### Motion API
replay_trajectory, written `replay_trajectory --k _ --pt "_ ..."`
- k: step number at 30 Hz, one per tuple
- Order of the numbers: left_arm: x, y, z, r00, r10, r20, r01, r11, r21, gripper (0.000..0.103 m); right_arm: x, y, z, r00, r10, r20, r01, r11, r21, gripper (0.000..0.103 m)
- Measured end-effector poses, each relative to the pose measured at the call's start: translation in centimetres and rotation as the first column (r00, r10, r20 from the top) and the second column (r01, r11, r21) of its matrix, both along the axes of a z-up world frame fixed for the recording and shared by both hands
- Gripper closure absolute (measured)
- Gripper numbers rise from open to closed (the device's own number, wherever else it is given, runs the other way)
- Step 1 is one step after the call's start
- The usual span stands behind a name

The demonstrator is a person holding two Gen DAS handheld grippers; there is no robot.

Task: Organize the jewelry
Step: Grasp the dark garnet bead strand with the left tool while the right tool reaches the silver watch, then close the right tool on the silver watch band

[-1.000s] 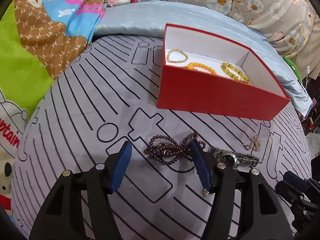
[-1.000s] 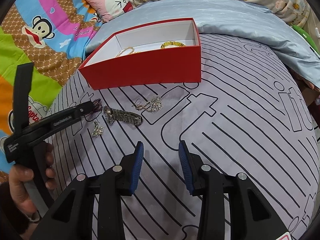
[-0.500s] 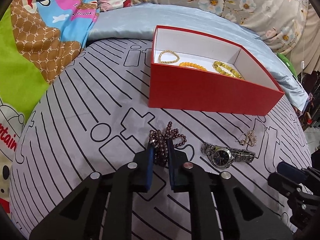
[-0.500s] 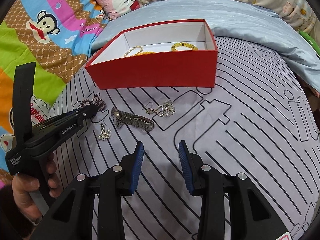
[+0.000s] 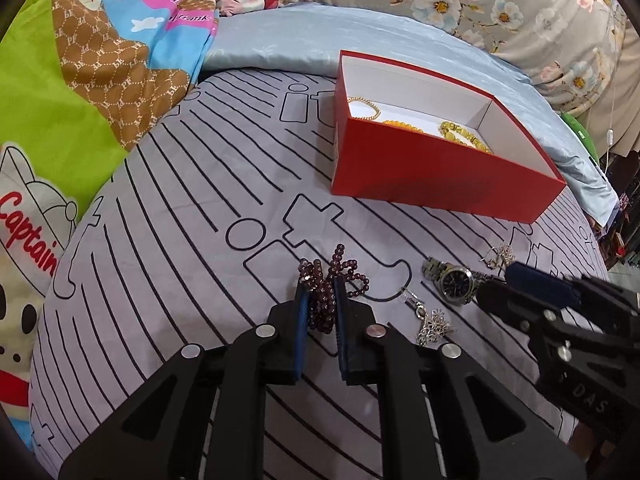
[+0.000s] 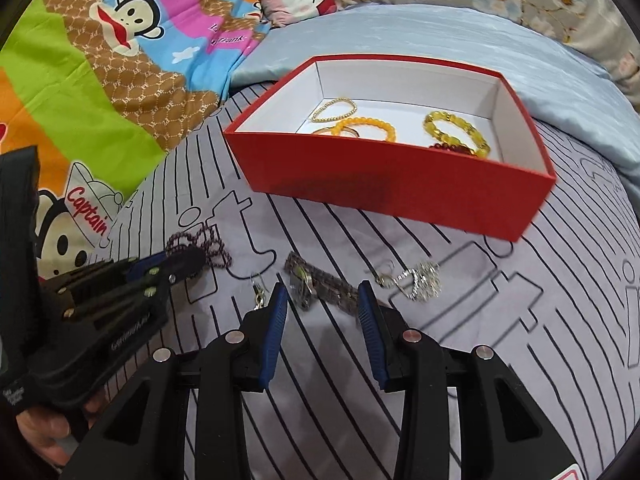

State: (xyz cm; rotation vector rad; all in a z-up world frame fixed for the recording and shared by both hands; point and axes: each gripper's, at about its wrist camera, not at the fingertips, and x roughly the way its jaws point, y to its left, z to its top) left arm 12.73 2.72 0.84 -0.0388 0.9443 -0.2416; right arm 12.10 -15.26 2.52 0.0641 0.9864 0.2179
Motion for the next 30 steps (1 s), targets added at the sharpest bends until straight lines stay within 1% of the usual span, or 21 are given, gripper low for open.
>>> replay_trajectory --k 8,9,14,16,17,20,30 --pt "-0.2 -0.1 -0.6 1.0 -0.004 -0.018 0.004 1.0 -0.007 0.091 2.0 0.5 -1.7 0.999 0.03 -0.043 -0.031 0.999 -0.012 0.066" --pt "-0.2 -0.2 -0.6 1.0 -0.005 -0.019 0.005 1.0 -0.008 0.091 2.0 0.4 -1.9 0.998 0.03 -0.052 -0.031 1.0 -0.005 0.068" --pt "-0.2 -0.2 -0.7 1.0 -0.003 -0.02 0.003 1.0 -0.009 0.091 1.2 0.1 -2.2 0.998 0.021 -0.053 -0.021 1.0 0.005 0.074" --pt "-0.2 -0.3 -0.7 1.0 -0.004 -0.02 0.004 1.0 -0.007 0.091 0.7 -0.3 -2.3 0.998 0.009 -0.054 -0.008 1.0 0.01 0.081" --pt "-0.3 -0.4 -0.7 1.0 -0.005 -0.021 0.005 1.0 -0.006 0.091 0.4 -0.6 -2.3 0.998 0.0 -0.058 0.001 1.0 0.021 0.082" --pt "-0.3 -0.5 -0.7 1.0 -0.007 -0.02 0.007 1.0 -0.006 0.091 -0.1 -1.2 -2.3 0.998 -0.021 -0.067 0.024 0.998 0.052 0.083" --pt "-0.9 -1.0 -0.3 0.999 -0.022 -0.029 0.022 0.999 -0.027 0.091 -2.1 -2.5 -1.7 0.995 -0.07 -0.071 0.076 0.994 0.084 0.086"
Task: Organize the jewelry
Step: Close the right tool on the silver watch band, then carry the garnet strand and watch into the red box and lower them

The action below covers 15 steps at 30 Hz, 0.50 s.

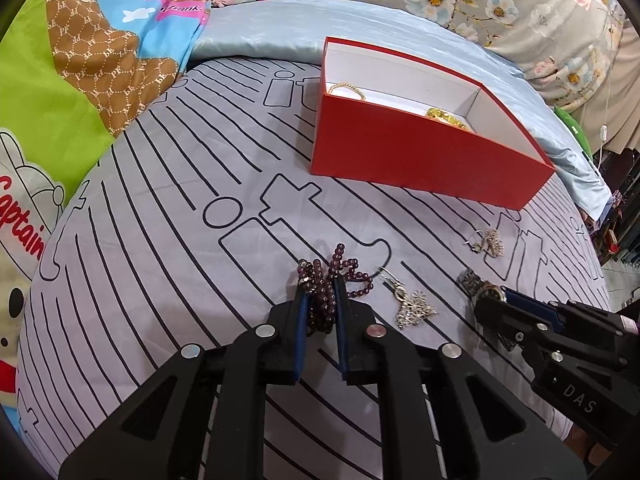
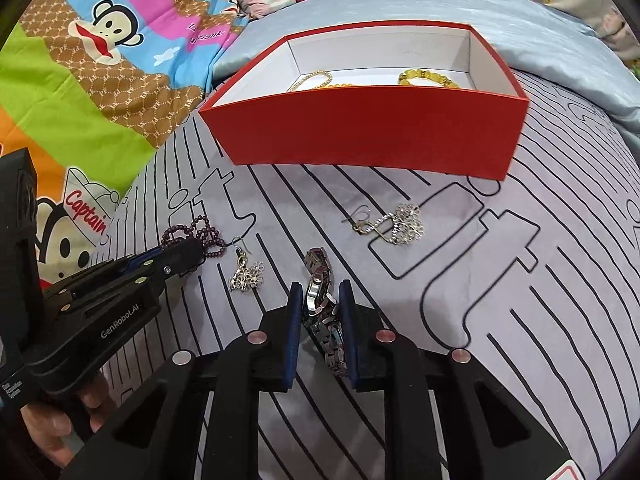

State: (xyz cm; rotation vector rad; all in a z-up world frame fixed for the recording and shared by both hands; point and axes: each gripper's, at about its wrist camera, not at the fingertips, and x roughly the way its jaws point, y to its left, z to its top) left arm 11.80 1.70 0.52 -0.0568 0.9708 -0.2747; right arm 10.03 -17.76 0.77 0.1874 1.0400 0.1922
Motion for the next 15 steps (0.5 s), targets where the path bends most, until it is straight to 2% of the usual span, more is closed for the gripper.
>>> replay_trajectory --k 8,15 --pt "-0.7 -0.4 1.4 1.0 -0.022 0.014 0.022 0.999 -0.026 0.091 -1.3 -1.0 1.4 0.999 -0.038 0.029 0.038 0.999 0.012 0.086" --pt "-1.2 -1.4 3.5 0.998 -0.053 0.046 0.055 0.997 -0.045 0.091 -2.1 -1.9 3.8 0.995 -0.059 0.085 0.057 0.998 0.028 0.086"
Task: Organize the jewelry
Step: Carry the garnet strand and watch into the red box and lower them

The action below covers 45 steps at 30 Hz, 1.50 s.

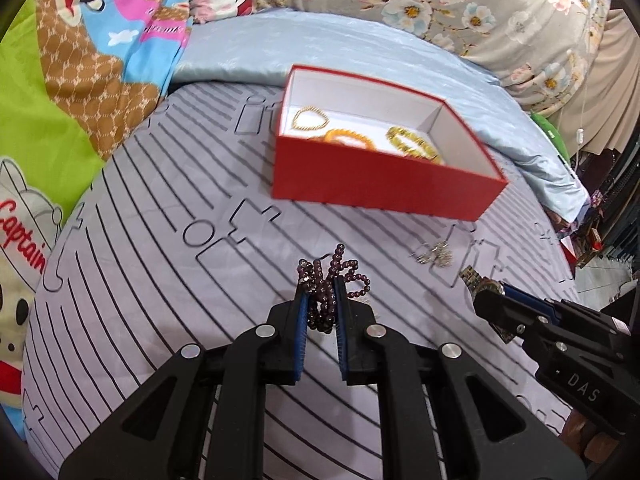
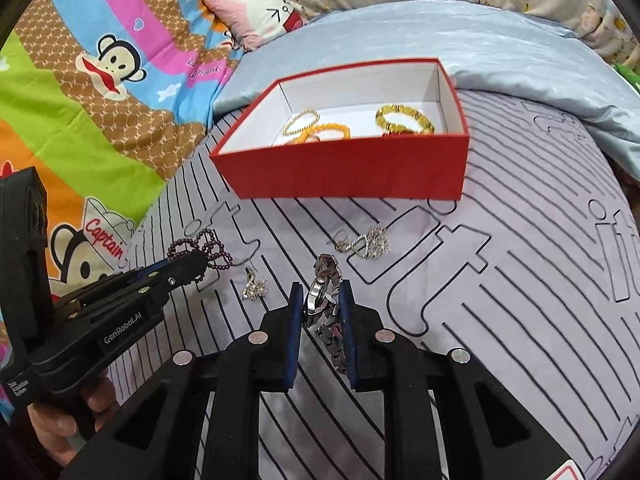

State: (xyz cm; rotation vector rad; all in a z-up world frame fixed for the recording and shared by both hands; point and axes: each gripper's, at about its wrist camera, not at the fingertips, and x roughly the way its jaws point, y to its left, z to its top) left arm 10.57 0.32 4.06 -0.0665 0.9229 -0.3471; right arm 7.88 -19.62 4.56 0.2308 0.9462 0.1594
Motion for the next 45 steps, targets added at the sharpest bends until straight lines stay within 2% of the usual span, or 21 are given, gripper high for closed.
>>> replay_trajectory --k 10,22,32,45 --pt "1.4 -1.7 4.3 0.996 -0.034 0.084 0.036 0.999 -0.022 0.091 0.9 -1.1 4.6 0.995 -0.018 0.099 0.018 1.0 0.003 0.086" --pt "6.6 -4.8 8.0 0.984 -0.057 0.167 0.058 0.998 -0.005 0.091 6.0 -2.3 7.6 0.984 -0.041 0.175 0.041 0.999 0.003 0.086" --pt "12.7 -7.4 6.8 0.989 -0.041 0.142 0.034 0.998 0.047 0.091 11.6 -2.9 6.9 0.985 -0.069 0.16 0.071 0.997 -0.009 0.086" --pt "17.0 -8.4 3.9 0.995 -0.032 0.097 0.023 0.996 0.084 0.091 16.1 -3.0 3.6 0.993 -0.07 0.098 0.073 0.997 -0.024 0.086"
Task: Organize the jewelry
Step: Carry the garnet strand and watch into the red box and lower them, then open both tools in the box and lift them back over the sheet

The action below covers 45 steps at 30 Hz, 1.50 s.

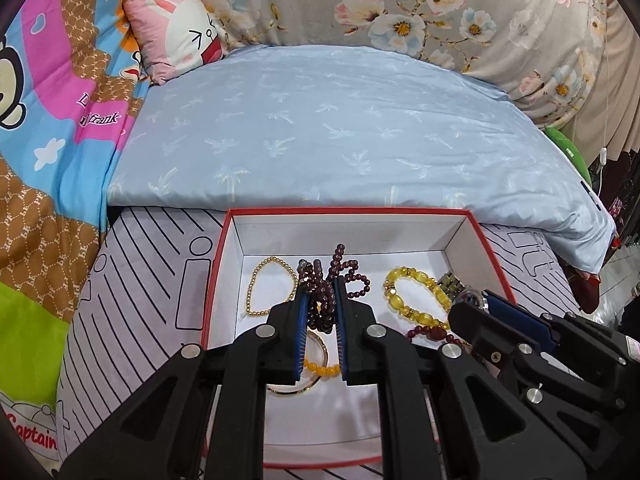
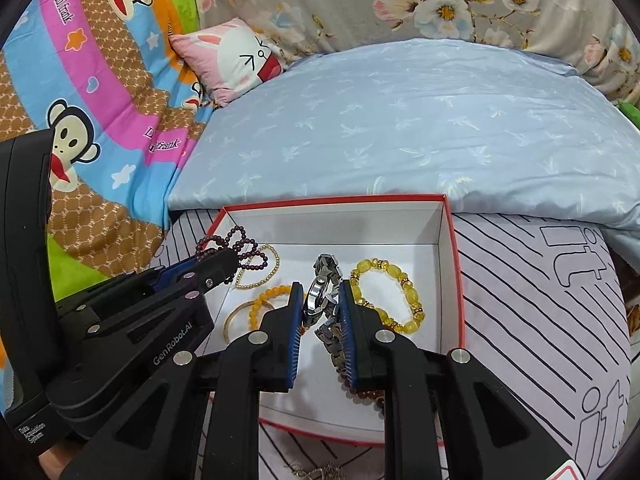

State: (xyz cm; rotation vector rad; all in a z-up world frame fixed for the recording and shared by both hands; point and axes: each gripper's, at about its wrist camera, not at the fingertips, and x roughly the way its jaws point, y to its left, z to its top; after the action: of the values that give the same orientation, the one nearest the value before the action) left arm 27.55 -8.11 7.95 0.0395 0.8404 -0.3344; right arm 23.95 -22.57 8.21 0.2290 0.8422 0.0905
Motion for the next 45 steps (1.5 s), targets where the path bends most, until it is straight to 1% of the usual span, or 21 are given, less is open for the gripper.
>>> replay_trajectory --k 6,15,25,28,29,31,33,36,45 --pt "1.2 -0.5 -1.0 1.0 -0.001 -0.015 0.001 1.0 0.01 0.091 1.0 0.0 -1.1 1.0 -0.003 -0.016 0.003 1.0 -0.001 0.086" --pt "2.5 -0.7 -2.0 0.999 0.0 -0.036 0.0 1.0 0.004 0.091 2.1 -0.2 -1.9 0.999 -0.008 -0.031 0.008 1.0 0.0 0.086" --pt "3.2 -0.7 -3.0 0.999 0.003 -0.054 -0.002 1.0 0.013 0.091 3.1 -0.3 -3.1 0.998 -0.012 -0.056 0.013 1.0 0.006 0.085" --pt "3.4 -0.8 -3.3 0.998 0.008 -0.062 -0.007 1.0 0.016 0.087 3.2 -0.2 -3.1 0.998 -0.018 -0.052 0.018 1.0 -0.006 0.083" --pt "3.4 -0.7 -3.3 0.998 0.015 -0.06 -0.013 1.0 0.022 0.079 3.1 -0.1 -3.1 0.999 -0.024 -0.044 0.023 1.0 -0.021 0.082" --pt "3.4 -0.5 -3.2 0.998 0.029 -0.051 -0.027 0.999 0.033 0.074 2.8 0.0 -2.8 0.999 -0.029 -0.031 0.027 0.998 -0.051 0.08" --pt "3.2 -0.3 -3.1 0.998 0.035 -0.048 -0.033 0.999 0.031 0.073 2.5 0.1 -2.5 0.999 -0.034 -0.022 0.033 0.997 -0.066 0.076" --pt "2.8 -0.1 -2.8 0.998 0.038 -0.045 -0.036 0.999 0.028 0.073 1.8 0.0 -2.3 0.999 -0.04 -0.015 0.038 0.997 -0.07 0.073" --pt "0.6 -0.3 -1.3 0.999 0.024 -0.023 -0.023 0.999 0.034 0.073 -0.5 -0.4 -1.1 0.998 -0.064 -0.005 0.063 0.997 -0.054 0.07"
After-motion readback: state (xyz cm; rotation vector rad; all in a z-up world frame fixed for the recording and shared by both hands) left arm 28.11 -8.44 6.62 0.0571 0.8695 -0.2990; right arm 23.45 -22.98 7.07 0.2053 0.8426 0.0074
